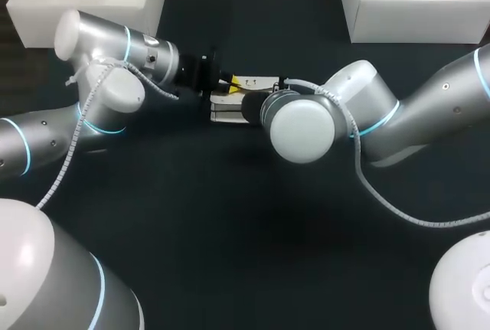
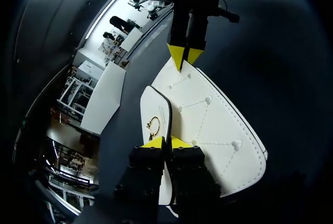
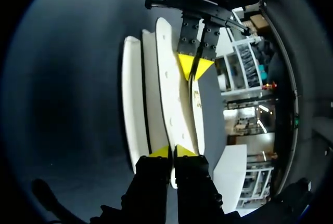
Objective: Pick up the bag, open it, inspect its contents, close it, and place it on the opposite side
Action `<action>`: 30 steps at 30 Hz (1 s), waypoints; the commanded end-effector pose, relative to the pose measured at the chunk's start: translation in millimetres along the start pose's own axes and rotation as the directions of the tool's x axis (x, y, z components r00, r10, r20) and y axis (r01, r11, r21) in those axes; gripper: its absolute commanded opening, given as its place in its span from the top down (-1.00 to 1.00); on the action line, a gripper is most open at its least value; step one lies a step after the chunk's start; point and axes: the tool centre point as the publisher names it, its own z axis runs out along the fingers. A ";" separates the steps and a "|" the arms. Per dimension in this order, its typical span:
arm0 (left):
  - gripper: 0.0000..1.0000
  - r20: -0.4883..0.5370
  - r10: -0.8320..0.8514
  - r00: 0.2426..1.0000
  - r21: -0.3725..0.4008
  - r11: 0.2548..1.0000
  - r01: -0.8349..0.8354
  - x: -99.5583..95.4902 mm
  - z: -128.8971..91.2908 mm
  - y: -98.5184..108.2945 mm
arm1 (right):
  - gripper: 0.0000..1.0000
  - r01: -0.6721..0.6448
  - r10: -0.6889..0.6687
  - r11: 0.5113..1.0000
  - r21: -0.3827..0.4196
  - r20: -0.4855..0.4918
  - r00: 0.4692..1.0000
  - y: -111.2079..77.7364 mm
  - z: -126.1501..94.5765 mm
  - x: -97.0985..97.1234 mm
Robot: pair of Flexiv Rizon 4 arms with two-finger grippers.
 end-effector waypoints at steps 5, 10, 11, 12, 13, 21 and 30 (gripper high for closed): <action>1.00 0.006 -0.015 1.000 0.006 1.000 0.015 1.2 0.6 -1.7 | 1.00 0.000 0.000 1.000 -0.012 0.012 1.000 -0.7 2.6 1.6; 0.07 0.019 -0.008 1.000 0.028 1.000 0.007 -3.3 -4.8 -10.0 | 1.00 0.000 0.000 1.000 -0.012 0.012 1.000 -0.7 2.6 1.6; -0.16 0.021 -0.014 1.000 0.046 0.999 0.013 -4.8 -7.5 -12.0 | 1.00 0.000 0.000 1.000 -0.012 0.012 1.000 -0.7 2.6 1.6; -0.47 0.024 -0.016 1.000 0.056 0.998 0.014 -6.3 -10.3 -14.0 | 1.00 0.000 0.000 1.000 -0.012 0.012 1.000 -0.7 2.6 1.6; -0.47 0.028 -0.017 0.999 0.066 0.998 0.015 -7.5 -13.1 -16.2 | 1.00 0.000 0.000 1.000 -0.012 0.012 1.000 -0.7 2.6 1.6; -0.55 0.027 -0.016 1.000 0.084 0.996 0.014 -11.9 -25.3 -27.2 | 0.57 0.003 -0.003 1.000 -0.010 0.004 1.000 -0.1 3.1 7.3; -0.66 0.047 -0.034 0.998 0.064 0.997 0.031 -13.1 -34.4 -33.1 | -1.00 -0.008 0.008 1.000 -0.013 0.006 1.000 -2.7 -10.2 5.2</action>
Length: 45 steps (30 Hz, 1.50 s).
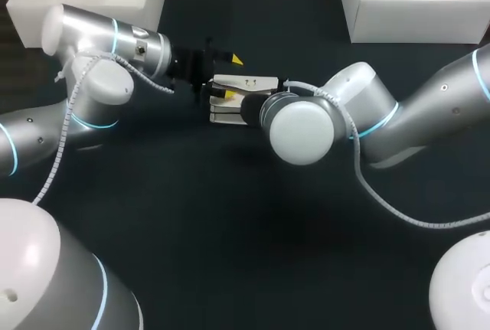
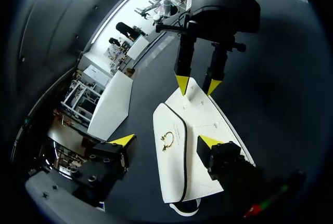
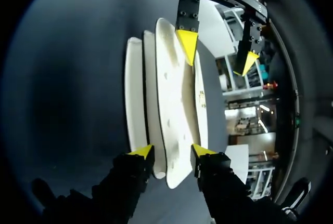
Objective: Pick up the bag, open it, inspect its contents, close it, and place it on the opposite side
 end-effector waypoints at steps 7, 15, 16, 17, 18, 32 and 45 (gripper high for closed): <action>-0.75 0.009 -0.099 0.995 -0.034 0.995 0.099 -0.1 -20.0 -7.6 | -1.00 -0.016 0.013 0.998 -0.062 -0.056 0.998 -2.5 -33.4 -14.2; -0.84 -0.034 -0.233 0.972 -0.102 0.968 0.228 -0.6 -37.6 -9.1 | -1.00 -0.026 0.006 0.996 -0.087 -0.223 0.975 -3.8 -56.3 -33.5; -0.84 -0.049 -0.255 0.966 -0.115 0.962 0.249 -0.3 -41.2 -9.4 | -1.00 -0.026 0.003 0.995 -0.098 -0.226 0.974 -4.5 -59.8 -35.8; -0.86 -0.056 -0.268 0.962 -0.124 0.958 0.260 -0.2 -42.9 -9.6 | -1.00 -0.025 0.003 0.995 -0.091 -0.241 0.971 -5.1 -61.8 -37.4; -0.89 -0.067 -0.285 0.956 -0.141 0.951 0.274 -0.3 -46.4 -10.1 | -1.00 -0.016 -0.007 0.996 -0.084 -0.267 0.964 -5.8 -64.1 -40.3; -1.00 -0.238 -0.549 0.802 -0.286 0.828 0.482 4.5 -68.9 -20.4 | -1.00 0.012 -0.035 0.998 -0.055 -0.450 0.892 -5.9 -94.4 -80.6; -1.00 -0.279 -0.634 0.721 -0.403 0.759 0.512 12.1 -72.8 -24.7 | -1.00 -0.012 -0.018 0.999 -0.047 -0.582 0.813 3.0 -96.4 -84.1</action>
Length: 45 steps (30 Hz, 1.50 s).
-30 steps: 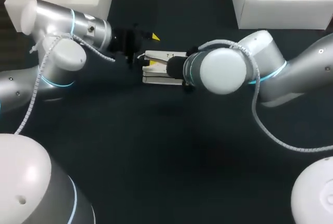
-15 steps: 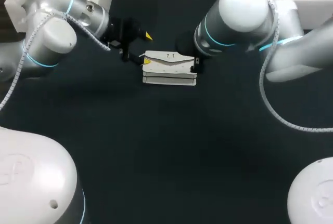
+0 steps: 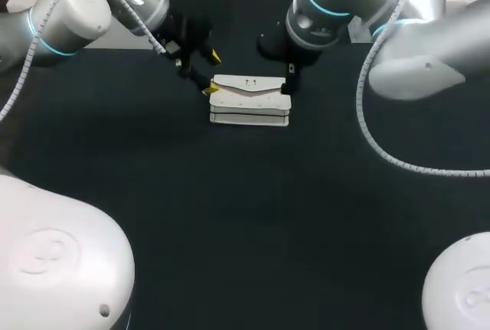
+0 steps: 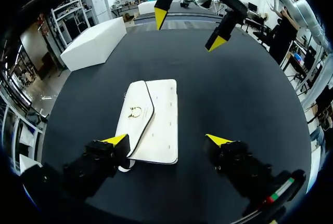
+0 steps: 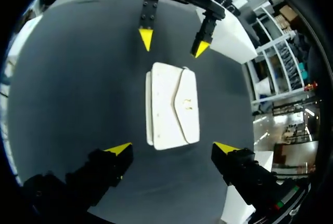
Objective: Pick up the bag, open it, inspect its contents, close it, and place it on the opposite side
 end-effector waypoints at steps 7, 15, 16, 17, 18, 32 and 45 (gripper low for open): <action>-1.00 -0.036 -0.003 0.999 -0.050 0.999 0.001 -4.5 0.3 -4.3 | -1.00 0.003 -0.001 1.000 0.011 -0.138 0.990 3.8 0.7 -5.2; -1.00 -0.036 -0.003 0.999 -0.050 0.999 0.001 -4.5 0.3 -4.3 | -1.00 0.003 -0.001 1.000 0.011 -0.138 0.990 3.8 0.7 -5.2; -1.00 -0.036 -0.003 0.999 -0.050 0.999 0.001 -4.5 0.3 -4.3 | -1.00 0.003 -0.001 1.000 0.011 -0.138 0.990 3.8 0.7 -5.2; -1.00 -0.036 -0.003 0.999 -0.050 0.999 0.001 -4.5 0.3 -4.3 | -1.00 0.003 -0.001 1.000 0.011 -0.138 0.990 3.8 0.7 -5.2; -1.00 -0.036 -0.003 0.999 -0.050 0.999 0.001 -4.5 0.3 -4.3 | -1.00 0.003 -0.001 1.000 0.011 -0.138 0.990 3.8 0.7 -5.2; -1.00 0.151 -0.607 0.781 -0.170 0.762 0.625 -12.8 6.3 -5.4 | -1.00 -0.423 0.505 0.853 0.306 -0.277 0.817 11.5 26.8 -41.7; -1.00 0.044 -0.929 0.366 0.036 0.368 0.929 -3.8 -3.4 5.0 | -1.00 -0.819 0.856 0.494 0.292 -0.326 0.401 -29.1 23.1 -33.6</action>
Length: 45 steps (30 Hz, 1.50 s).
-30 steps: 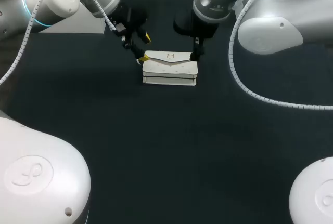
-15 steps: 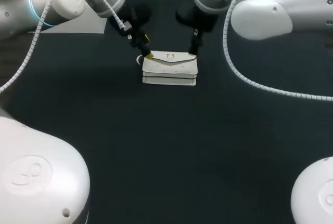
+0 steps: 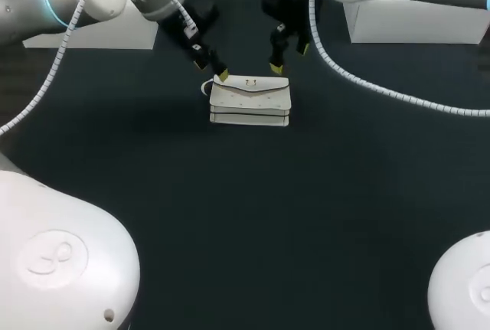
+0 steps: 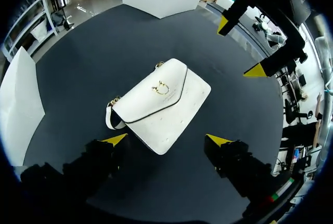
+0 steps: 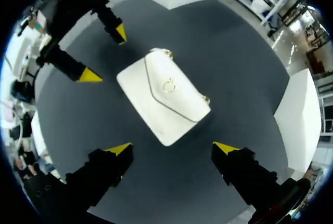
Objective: Pick up the bag, open it, inspect its contents, close it, and place it on the opposite side
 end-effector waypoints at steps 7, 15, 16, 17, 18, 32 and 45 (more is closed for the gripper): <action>-1.00 -0.241 -0.625 0.743 0.138 0.736 0.663 -16.5 7.7 4.9 | -1.00 -0.525 0.467 0.841 -0.129 -0.317 0.826 -16.8 10.5 -18.1; -1.00 -0.329 -0.718 0.614 0.140 0.605 0.783 -22.7 18.4 0.5 | -1.00 -0.646 0.546 0.749 -0.148 -0.416 0.727 -17.1 16.4 -20.8; -1.00 -0.341 -0.720 0.604 0.136 0.598 0.790 -23.1 19.8 -0.7 | -1.00 -0.655 0.549 0.742 -0.145 -0.428 0.718 -16.8 16.9 -21.1; -1.00 -0.354 -0.724 0.592 0.129 0.589 0.798 -22.9 21.2 -1.9 | -1.00 -0.671 0.560 0.727 -0.143 -0.441 0.701 -16.3 17.5 -21.1; -1.00 -0.350 -0.731 0.586 0.133 0.580 0.804 -22.6 22.9 -3.4 | -1.00 -0.686 0.569 0.715 -0.135 -0.457 0.683 -16.0 18.0 -21.1; -1.00 -0.349 -0.718 0.602 0.108 0.607 0.787 -21.2 25.3 -6.1 | -1.00 -0.706 0.610 0.702 -0.096 -0.430 0.665 -15.2 20.7 -20.3; -1.00 -0.509 -0.668 0.543 0.039 0.613 0.789 -35.0 49.5 -4.7 | -1.00 -0.726 0.590 0.688 0.011 -0.591 0.550 -5.7 59.8 -26.5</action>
